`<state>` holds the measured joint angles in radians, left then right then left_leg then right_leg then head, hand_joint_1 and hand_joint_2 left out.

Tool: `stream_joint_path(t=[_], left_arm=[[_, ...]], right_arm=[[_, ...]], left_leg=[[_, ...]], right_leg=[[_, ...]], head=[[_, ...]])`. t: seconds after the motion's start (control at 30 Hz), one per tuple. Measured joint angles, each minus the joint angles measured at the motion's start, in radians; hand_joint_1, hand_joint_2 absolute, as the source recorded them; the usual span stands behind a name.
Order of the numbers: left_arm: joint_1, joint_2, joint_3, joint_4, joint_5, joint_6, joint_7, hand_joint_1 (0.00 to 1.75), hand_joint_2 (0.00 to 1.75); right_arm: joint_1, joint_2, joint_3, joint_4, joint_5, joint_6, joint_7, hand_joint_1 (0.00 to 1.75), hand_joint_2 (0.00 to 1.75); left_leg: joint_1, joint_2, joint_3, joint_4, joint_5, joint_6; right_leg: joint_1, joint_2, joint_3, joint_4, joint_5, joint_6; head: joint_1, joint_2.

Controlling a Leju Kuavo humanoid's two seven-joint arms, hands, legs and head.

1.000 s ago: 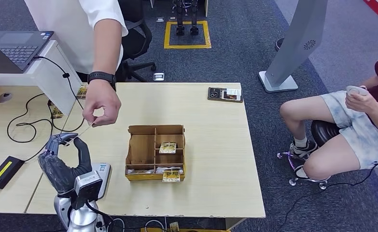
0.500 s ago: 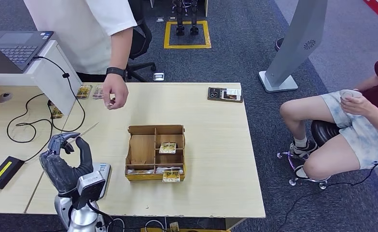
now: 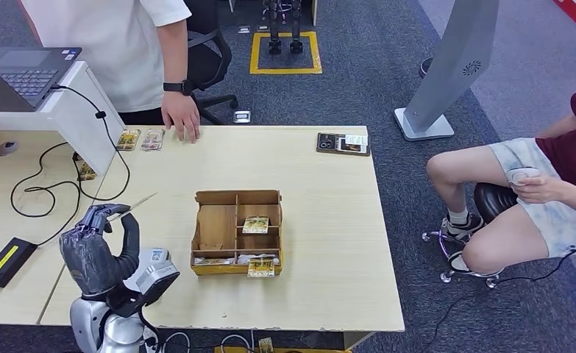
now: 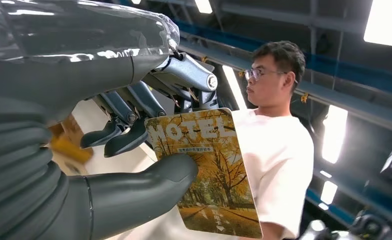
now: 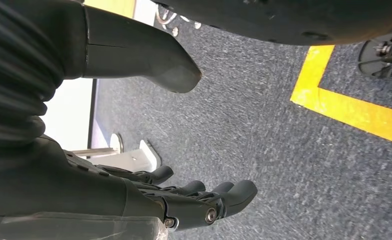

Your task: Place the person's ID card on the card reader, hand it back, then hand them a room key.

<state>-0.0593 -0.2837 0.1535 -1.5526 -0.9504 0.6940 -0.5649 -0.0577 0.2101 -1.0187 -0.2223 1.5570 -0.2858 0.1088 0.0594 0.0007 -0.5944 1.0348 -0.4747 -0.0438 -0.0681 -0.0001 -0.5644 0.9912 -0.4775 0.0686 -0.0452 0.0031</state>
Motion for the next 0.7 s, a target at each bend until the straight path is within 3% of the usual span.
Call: stream_joint_path(t=[0.3, 0.7], left_arm=[[0.003, 0.000, 0.151, 0.000, -0.195, 0.001, 0.067, 1.75, 1.75], [0.023, 0.013, 0.201, 0.004, -0.275, 0.001, 0.142, 1.75, 1.75]], right_arm=[[0.000, -0.003, 0.003, 0.001, -0.005, -0.004, -0.012, 0.00, 1.75], [0.002, -0.006, 0.003, 0.002, -0.017, -0.006, -0.028, 0.00, 1.75]], left_leg=[[0.000, 0.000, 0.000, 0.000, 0.000, 0.000], [0.000, 0.000, 0.000, 0.000, 0.000, 0.000]], right_leg=[[0.000, 0.000, 0.000, 0.000, 0.000, 0.000], [0.000, 0.000, 0.000, 0.000, 0.000, 0.000]], head=[[0.000, 0.000], [0.000, 0.000]])
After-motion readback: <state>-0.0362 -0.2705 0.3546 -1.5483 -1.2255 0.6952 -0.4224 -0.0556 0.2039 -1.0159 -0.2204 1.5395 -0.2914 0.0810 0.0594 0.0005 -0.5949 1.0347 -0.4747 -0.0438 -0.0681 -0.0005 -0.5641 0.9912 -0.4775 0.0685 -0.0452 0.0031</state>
